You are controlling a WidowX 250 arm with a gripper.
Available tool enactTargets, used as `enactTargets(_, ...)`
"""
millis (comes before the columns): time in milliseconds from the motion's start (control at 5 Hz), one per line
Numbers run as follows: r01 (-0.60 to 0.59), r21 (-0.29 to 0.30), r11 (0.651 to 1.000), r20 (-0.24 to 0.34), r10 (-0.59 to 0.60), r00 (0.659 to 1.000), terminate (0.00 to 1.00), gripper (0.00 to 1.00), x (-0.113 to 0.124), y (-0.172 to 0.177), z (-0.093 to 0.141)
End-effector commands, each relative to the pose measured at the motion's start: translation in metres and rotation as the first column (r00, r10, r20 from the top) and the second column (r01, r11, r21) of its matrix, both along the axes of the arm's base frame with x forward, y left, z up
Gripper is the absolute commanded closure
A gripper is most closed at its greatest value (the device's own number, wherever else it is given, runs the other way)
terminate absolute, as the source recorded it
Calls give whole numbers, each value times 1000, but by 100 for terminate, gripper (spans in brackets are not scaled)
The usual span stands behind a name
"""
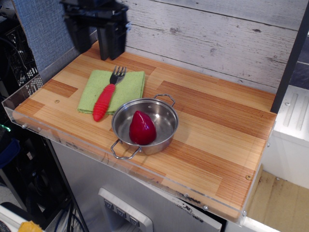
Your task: Pick red spoon and palce again on the same place
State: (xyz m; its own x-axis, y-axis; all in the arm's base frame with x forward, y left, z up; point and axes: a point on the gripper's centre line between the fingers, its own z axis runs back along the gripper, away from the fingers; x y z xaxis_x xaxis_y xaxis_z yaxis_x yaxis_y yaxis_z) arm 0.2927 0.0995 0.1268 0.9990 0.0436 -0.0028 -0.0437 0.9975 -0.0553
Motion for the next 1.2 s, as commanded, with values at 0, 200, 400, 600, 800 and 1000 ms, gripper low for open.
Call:
enactTargets(0,-68,87,994,74,61,995,0,0,-9,23,-21)
enactTargets(200,-71,119,990,106,58,993,0,0,2,10,-33)
enactTargets(400,-95,134,986,113,80,990,0,0,11,10,-41)
enactTargets(600,-91,137,986,104,77,992,0,0,18,16,-47)
enactTargets(800,-77,147,986,83,66,994,0,0,19,21,-54)
enactTargets(1000,-85,143,986,67,76,995,0,0,17,24,-61)
